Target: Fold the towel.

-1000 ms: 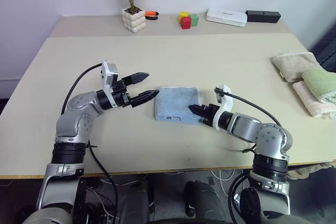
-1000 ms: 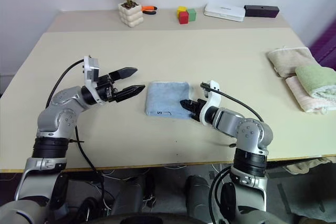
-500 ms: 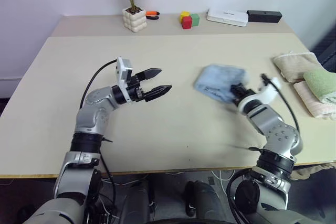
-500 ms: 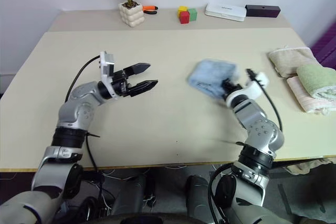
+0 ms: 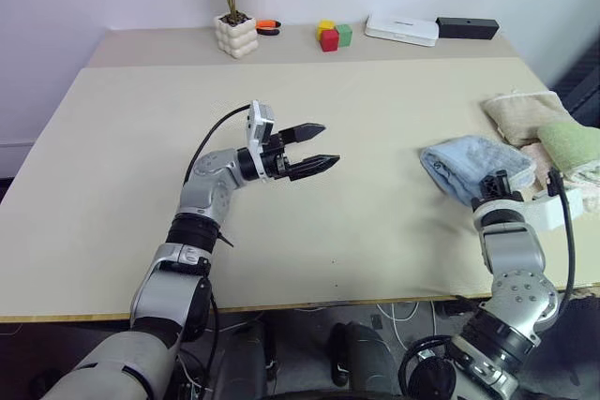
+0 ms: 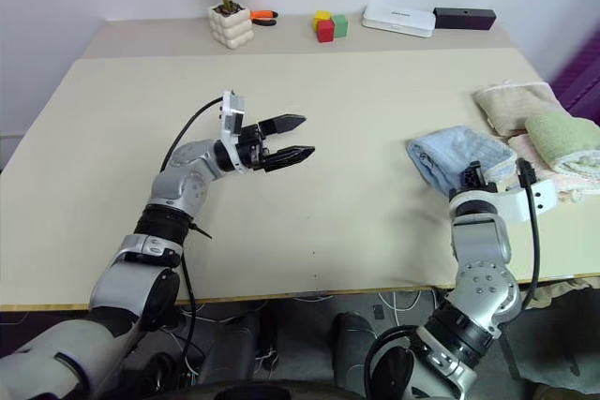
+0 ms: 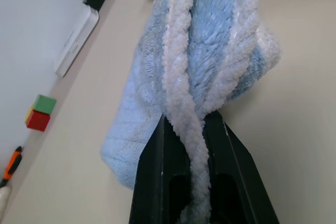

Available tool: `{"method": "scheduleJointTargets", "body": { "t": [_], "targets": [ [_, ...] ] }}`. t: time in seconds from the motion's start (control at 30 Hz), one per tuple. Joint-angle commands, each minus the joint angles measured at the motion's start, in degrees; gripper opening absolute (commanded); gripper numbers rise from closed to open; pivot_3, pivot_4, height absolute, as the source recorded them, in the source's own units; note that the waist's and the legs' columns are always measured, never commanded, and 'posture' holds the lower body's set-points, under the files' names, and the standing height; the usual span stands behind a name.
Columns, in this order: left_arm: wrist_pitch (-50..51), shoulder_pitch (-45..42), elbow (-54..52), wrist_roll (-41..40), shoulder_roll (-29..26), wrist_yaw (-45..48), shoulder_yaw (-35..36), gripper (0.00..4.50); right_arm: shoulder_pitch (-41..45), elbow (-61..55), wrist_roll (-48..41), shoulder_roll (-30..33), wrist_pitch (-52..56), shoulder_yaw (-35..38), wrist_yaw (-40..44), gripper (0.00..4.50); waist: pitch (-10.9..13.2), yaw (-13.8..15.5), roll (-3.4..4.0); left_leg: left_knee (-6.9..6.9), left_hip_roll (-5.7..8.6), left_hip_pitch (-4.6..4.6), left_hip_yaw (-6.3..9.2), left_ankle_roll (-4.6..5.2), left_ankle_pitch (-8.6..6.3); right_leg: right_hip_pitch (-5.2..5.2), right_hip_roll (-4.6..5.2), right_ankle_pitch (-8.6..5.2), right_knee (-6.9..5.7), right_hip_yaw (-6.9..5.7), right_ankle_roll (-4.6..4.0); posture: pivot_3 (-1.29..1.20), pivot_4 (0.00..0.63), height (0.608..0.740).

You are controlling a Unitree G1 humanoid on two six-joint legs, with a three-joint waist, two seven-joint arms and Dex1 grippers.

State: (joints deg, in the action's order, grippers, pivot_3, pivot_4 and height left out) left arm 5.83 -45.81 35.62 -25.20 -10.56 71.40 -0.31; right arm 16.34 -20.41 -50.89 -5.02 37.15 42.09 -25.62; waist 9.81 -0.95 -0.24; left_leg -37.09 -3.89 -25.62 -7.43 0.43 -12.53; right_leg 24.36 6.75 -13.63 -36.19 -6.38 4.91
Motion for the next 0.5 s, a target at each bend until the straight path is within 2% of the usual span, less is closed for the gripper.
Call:
{"method": "scheduleJointTargets", "body": {
  "t": [0.03,0.3,0.4,0.5],
  "targets": [
    [-1.09,-1.29,-0.74,-0.08,0.35,0.78,0.65,4.5,-1.47,-4.07,0.79,0.32,-1.68,-2.93,-2.33,0.04,0.01,0.0,0.02,-0.02,0.0,-0.01,-0.01,0.0,0.0,0.01,0.01,0.0,0.0,0.01,0.0,0.0,0.15,0.74],
    [-1.8,-0.42,-0.82,0.14,0.48,0.79,0.86,4.5,-2.84,-2.58,-0.5,2.67,-1.63,-6.54,-2.62,0.04,0.01,0.11,0.02,-0.03,0.01,-0.01,0.02,0.01,0.0,0.0,0.01,0.0,0.0,0.02,0.0,0.0,0.15,0.74],
    [-1.57,0.53,-2.37,-0.01,0.57,0.15,0.93,4.5,-3.42,-2.67,-0.95,3.15,-1.68,-6.92,-3.18,1.07,0.01,0.12,0.02,-0.03,0.01,-0.01,0.02,0.01,0.0,0.0,0.01,0.0,0.01,0.02,0.0,0.0,0.15,0.74],
    [-1.22,1.19,-3.11,-0.27,0.56,0.07,1.0,4.5,-3.36,-2.4,-1.54,3.4,-1.93,-7.17,-3.2,2.56,0.01,0.09,0.02,-0.03,0.0,-0.01,0.02,0.01,0.0,0.0,0.01,0.0,0.01,0.02,0.0,0.0,0.15,0.74]
  ]
}}
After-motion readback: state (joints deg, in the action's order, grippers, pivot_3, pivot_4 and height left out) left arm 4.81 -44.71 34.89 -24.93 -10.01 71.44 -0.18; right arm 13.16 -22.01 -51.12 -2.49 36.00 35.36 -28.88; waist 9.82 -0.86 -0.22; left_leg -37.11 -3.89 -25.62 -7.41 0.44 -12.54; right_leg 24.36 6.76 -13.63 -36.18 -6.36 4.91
